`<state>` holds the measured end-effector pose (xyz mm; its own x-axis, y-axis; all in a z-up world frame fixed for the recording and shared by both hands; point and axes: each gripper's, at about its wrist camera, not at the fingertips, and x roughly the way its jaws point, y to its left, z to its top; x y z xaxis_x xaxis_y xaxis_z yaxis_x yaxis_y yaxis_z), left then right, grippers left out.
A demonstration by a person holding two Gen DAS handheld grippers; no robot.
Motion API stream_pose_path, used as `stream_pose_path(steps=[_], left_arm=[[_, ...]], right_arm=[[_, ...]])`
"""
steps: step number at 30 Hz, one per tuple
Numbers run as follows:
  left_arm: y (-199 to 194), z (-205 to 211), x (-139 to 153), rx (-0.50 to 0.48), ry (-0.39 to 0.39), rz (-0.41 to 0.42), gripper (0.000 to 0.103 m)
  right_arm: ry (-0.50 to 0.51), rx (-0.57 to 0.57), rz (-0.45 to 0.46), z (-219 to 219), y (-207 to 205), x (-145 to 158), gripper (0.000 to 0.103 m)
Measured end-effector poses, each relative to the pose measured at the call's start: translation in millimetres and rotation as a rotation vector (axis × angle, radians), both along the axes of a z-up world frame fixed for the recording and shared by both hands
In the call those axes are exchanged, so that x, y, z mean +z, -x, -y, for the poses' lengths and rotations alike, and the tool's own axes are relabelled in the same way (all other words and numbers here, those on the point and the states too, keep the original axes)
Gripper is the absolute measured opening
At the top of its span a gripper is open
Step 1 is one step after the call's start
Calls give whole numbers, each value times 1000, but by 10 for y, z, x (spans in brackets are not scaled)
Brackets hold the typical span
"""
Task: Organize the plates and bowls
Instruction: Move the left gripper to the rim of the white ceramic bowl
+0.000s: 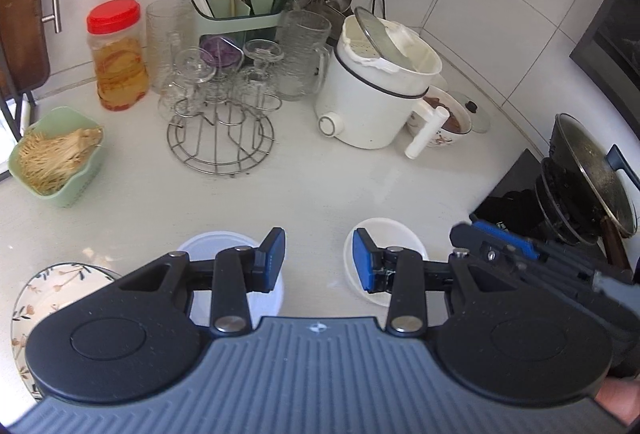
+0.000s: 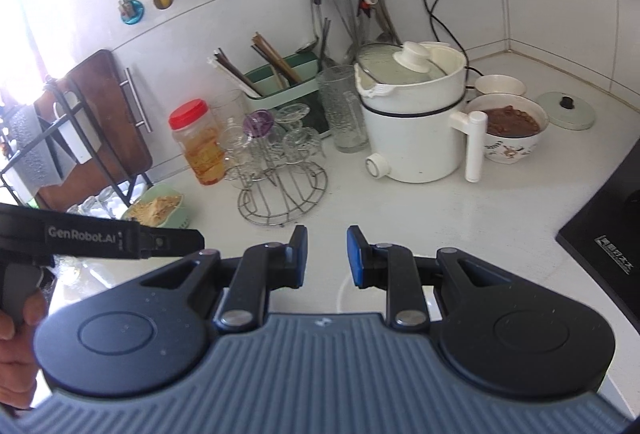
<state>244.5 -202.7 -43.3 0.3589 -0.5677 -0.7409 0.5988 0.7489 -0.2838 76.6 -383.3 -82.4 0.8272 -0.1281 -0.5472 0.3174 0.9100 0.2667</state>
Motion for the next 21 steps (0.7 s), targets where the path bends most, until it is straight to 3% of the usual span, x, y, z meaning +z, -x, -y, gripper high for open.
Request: stream_pose_path(steps=[10, 21], left_arm=[[63, 299, -179, -47, -16, -22, 43], [-5, 663, -682, -94, -74, -51, 43]], right_arm=[[9, -69, -36, 207, 179, -185, 26], [27, -100, -92, 392, 195, -545, 26]])
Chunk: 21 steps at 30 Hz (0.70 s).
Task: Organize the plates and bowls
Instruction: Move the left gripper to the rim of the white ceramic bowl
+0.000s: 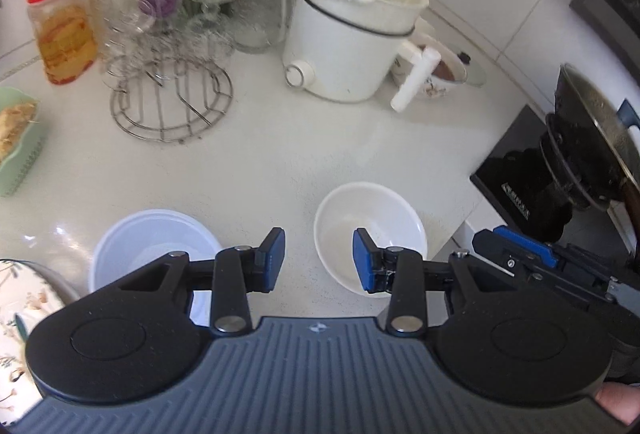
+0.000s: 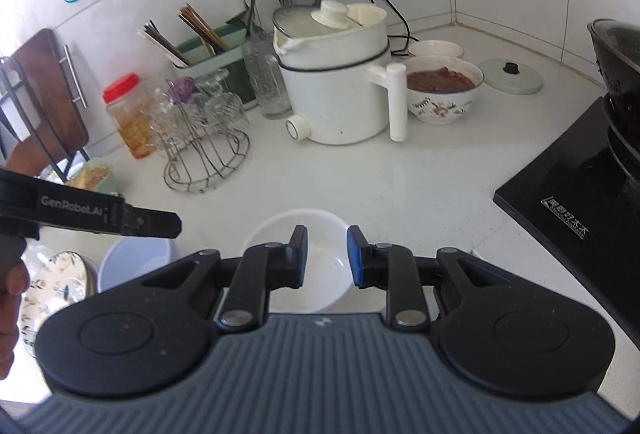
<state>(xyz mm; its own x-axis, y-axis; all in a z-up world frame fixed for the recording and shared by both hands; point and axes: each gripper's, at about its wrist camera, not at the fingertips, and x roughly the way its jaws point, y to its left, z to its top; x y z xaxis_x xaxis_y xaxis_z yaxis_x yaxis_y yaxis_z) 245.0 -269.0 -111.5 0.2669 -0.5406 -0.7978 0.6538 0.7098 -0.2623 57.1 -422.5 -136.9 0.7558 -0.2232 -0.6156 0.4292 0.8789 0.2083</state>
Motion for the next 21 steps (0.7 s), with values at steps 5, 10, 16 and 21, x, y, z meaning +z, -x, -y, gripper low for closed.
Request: stream_pose_path(steps=[5, 10, 16, 21], left_arm=[[-30, 179, -229, -41, 1, -27, 51], [-23, 320, -400, -61, -14, -42, 54], [-80, 425, -625, -49, -62, -58, 54], [-82, 485, -749, -79, -95, -64, 53]], right_arm=[[4, 8, -30, 45, -70, -135, 26], [21, 7, -42, 107, -127, -242, 38], [-32, 0, -48, 254, -219, -423, 39], [-80, 24, -80, 301, -355, -559, 39]])
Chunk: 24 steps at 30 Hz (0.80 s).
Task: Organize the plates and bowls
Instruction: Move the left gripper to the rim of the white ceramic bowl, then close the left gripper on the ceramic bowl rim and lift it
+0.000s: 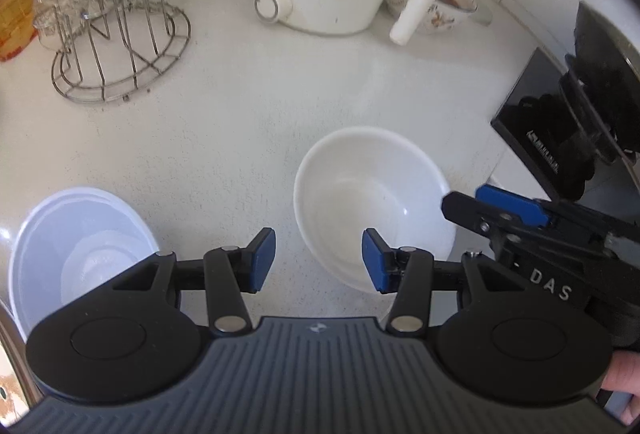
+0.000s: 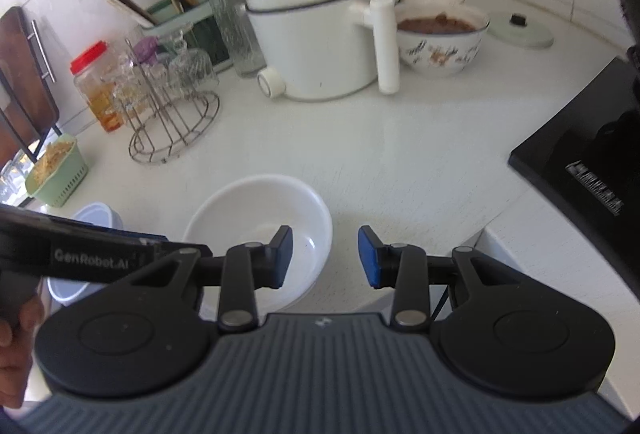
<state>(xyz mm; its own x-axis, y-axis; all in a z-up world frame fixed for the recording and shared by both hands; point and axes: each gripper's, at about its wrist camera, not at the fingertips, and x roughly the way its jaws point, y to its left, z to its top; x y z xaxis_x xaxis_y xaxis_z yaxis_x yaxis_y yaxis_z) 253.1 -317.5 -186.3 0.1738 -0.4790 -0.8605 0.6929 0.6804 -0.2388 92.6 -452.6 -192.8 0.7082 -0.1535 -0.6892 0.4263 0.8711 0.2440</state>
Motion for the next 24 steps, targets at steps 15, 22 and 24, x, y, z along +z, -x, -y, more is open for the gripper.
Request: stream_pose_path(steps=[15, 22, 24], left_arm=[[-1, 57, -70, 45, 9, -40, 19], [-13, -44, 155, 77, 41, -32, 19], [-32, -95, 240, 90, 60, -40, 19]], right_arm=[[-87, 30, -50, -6, -64, -191, 20], [-100, 35, -12, -22, -57, -28, 20], [-107, 36, 0, -32, -58, 34, 20]])
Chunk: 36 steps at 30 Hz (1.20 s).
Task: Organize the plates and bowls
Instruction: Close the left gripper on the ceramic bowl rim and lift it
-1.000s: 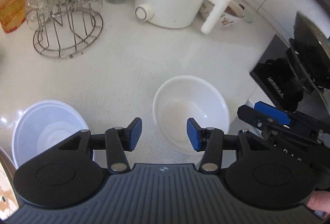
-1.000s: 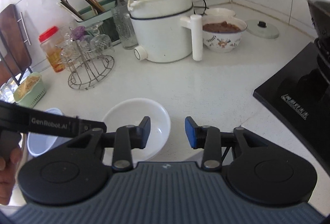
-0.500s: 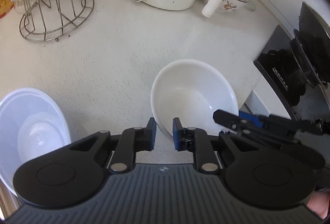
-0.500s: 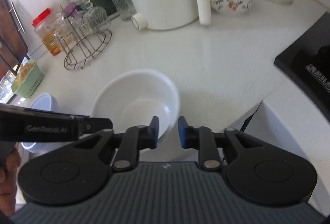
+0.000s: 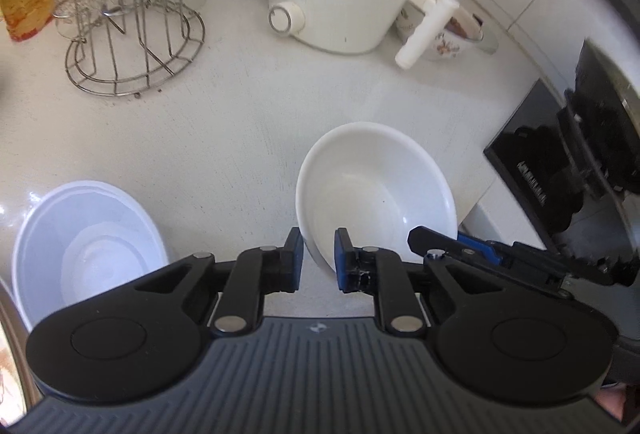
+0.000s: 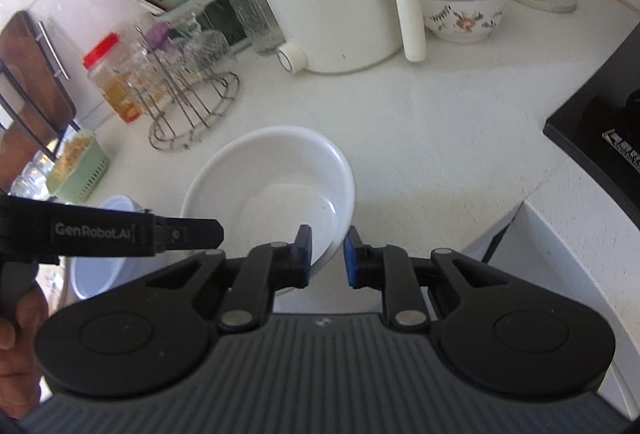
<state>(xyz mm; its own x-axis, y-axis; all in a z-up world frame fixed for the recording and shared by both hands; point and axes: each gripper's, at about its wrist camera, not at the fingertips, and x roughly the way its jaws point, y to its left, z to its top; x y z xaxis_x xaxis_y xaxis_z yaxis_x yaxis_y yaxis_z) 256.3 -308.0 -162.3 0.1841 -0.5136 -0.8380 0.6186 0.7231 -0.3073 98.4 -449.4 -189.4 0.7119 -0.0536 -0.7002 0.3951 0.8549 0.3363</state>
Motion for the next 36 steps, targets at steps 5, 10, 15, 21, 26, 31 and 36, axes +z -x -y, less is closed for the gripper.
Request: stream_pose_path(steps=[5, 10, 15, 21, 26, 31, 36], left_arm=[[-33, -110, 210, 24, 37, 6, 19], [-71, -209, 411, 48, 62, 25, 19], [-140, -352, 583, 73, 83, 36, 19], [-242, -555, 755, 108, 109, 41, 19], [-319, -722, 836, 150, 109, 29, 20], [-382, -843, 866, 175, 124, 31, 20], [-423, -1031, 880, 206, 131, 43, 20]], right_arm=[[-18, 6, 30, -41, -5, 154, 20], [-34, 17, 64, -103, -18, 322, 20], [-46, 31, 90, -194, -65, 462, 21], [-54, 57, 113, -307, -162, 586, 21], [-47, 87, 128, -433, -252, 646, 21], [-53, 102, 126, -493, -375, 684, 21], [-69, 131, 128, -600, -481, 679, 21]])
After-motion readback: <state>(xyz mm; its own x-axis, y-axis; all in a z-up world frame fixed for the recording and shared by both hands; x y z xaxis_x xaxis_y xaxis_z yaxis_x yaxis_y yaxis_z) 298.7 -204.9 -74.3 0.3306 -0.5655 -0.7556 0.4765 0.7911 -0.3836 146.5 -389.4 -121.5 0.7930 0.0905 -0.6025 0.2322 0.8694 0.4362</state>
